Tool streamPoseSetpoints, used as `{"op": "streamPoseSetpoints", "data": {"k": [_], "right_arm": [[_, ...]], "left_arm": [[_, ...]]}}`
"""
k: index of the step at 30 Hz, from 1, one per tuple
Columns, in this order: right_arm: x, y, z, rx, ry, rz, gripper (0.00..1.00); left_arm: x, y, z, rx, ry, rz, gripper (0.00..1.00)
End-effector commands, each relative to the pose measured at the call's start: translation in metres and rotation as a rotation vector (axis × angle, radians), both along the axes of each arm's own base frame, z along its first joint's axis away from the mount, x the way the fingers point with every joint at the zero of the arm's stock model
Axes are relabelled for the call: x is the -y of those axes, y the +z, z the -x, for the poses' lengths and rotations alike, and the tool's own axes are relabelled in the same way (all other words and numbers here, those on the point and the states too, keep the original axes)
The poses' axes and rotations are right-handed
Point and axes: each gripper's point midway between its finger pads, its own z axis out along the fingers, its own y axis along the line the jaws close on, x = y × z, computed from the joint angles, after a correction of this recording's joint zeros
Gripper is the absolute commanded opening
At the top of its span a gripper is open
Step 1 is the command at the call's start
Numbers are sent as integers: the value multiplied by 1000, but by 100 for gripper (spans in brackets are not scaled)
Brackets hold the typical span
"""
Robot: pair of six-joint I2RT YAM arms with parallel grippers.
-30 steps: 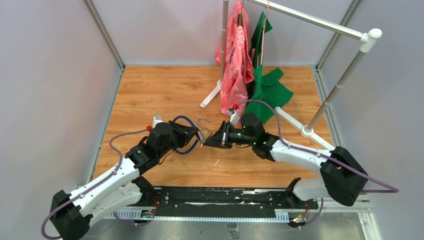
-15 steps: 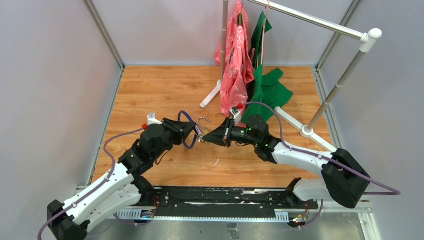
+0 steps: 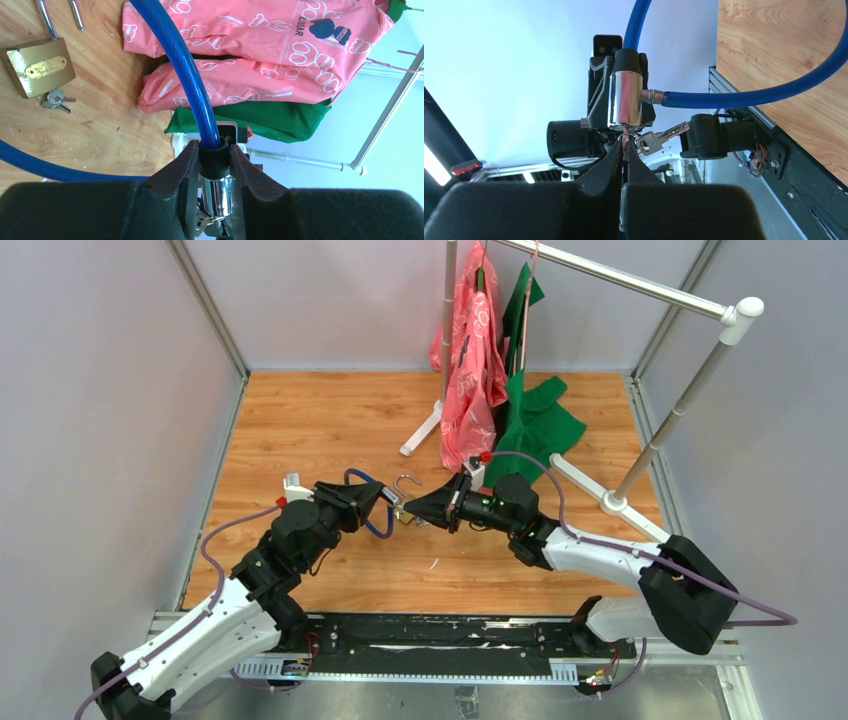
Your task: Unlock with the key
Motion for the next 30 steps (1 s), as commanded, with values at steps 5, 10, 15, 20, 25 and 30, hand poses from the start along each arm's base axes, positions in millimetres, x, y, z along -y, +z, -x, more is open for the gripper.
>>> {"op": "streamPoseSetpoints", "data": {"k": [5, 10, 15, 20, 25, 30], "right_arm": [[3, 26, -36, -33, -202, -177, 0], [-1, 27, -39, -31, -204, -204, 0], [-2, 20, -37, -10, -193, -164, 0], [1, 11, -32, 25, -195, -95, 0], [4, 7, -29, 51, -197, -54, 0], [5, 2, -27, 62, -191, -29, 0]], "left_arm": [[16, -22, 22, -19, -111, -6, 0], [14, -27, 21, -26, -99, -23, 0], [9, -31, 22, -44, -88, -86, 0], [1, -35, 21, -58, -68, -168, 0], [-4, -45, 23, -95, -63, -234, 2], [-6, -52, 24, -112, -66, -270, 14]]}}
